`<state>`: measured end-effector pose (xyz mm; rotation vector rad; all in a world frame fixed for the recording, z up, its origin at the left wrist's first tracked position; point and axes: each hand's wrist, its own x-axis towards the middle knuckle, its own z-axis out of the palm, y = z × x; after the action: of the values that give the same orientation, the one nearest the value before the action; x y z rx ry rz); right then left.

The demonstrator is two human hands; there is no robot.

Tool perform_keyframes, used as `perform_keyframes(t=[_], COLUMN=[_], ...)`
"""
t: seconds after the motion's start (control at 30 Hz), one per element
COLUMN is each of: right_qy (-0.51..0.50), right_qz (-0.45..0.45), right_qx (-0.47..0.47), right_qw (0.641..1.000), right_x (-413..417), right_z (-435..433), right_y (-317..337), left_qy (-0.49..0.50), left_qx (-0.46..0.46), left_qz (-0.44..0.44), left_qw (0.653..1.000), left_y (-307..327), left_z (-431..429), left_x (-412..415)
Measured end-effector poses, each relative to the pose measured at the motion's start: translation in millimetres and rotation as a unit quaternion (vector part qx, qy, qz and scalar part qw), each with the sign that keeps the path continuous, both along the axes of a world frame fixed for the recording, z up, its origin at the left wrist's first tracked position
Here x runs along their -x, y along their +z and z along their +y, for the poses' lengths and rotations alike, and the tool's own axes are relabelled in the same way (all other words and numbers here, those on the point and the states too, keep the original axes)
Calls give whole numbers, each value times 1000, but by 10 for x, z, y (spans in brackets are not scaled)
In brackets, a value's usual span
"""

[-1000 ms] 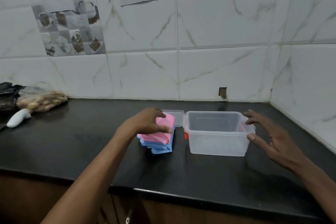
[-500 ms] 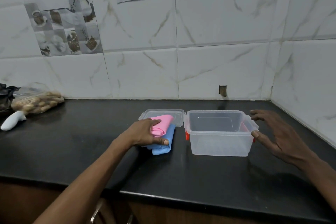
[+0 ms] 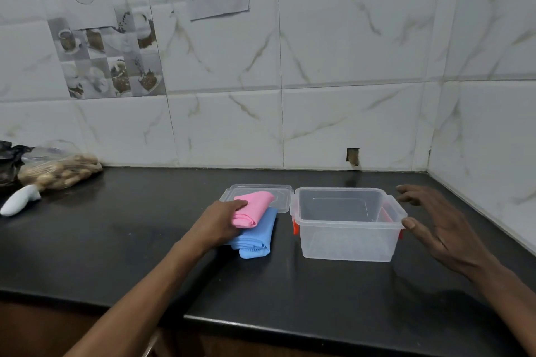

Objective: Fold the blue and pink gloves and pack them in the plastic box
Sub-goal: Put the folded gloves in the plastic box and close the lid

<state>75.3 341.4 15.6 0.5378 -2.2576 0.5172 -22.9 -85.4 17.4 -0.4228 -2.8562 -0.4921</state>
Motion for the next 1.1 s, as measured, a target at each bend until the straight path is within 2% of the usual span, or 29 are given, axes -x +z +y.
perform_keyframes(t=[0.13, 0.4, 0.5, 0.57, 0.6, 0.63, 0.7, 0.77, 0.8, 0.83, 0.87, 0.9, 1.0, 1.1], right_qy=[-15, -50, -60, 1, 61, 114, 149, 167, 187, 207, 214, 212, 203, 149], right_qz=[-8, 3, 63, 52, 0, -76, -257, -401, -434, -445, -448, -454, -497, -505], right_qx=[8, 38, 119, 252, 347, 441, 574, 630, 649, 668, 680, 682, 620, 517], right_qw=[1000, 998, 989, 966, 936, 887, 763, 644, 596, 560, 539, 532, 572, 675], right_x=[-7, -105, -224, -281, -280, -242, -73, 102, 181, 251, 302, 339, 394, 414], right_z=[-1, -57, -244, -550, -735, -892, -1064, -1111, -1099, -1064, -1009, -943, -746, -697], right_y=[-1, 55, 211, 365, 483, 612, 870, 1084, 1138, 1167, 1188, 1197, 1180, 1201], left_qy=[6, -6, -41, -74, -90, -110, -166, -241, -279, -312, -338, -354, -353, -338], left_qx=[38, -45, -50, -53, -51, -43, -32, -32, -26, -11, 6, 21, 54, 66], left_qz=[57, 121, 159, 194, 214, 233, 263, 281, 282, 281, 279, 275, 278, 306], left_qw=[998, 992, 985, 977, 971, 965, 950, 928, 918, 907, 899, 893, 892, 887], left_y=[15, 597, 855, 996, 1044, 1080, 1125, 1129, 1122, 1118, 1108, 1091, 1028, 941], left_z=[-2, 5, 139, 318, 427, 540, 746, 914, 983, 1039, 1086, 1120, 1158, 1208], left_x=[26, 48, -11, -76, -118, -168, -261, -322, -329, -319, -284, -238, -105, 6])
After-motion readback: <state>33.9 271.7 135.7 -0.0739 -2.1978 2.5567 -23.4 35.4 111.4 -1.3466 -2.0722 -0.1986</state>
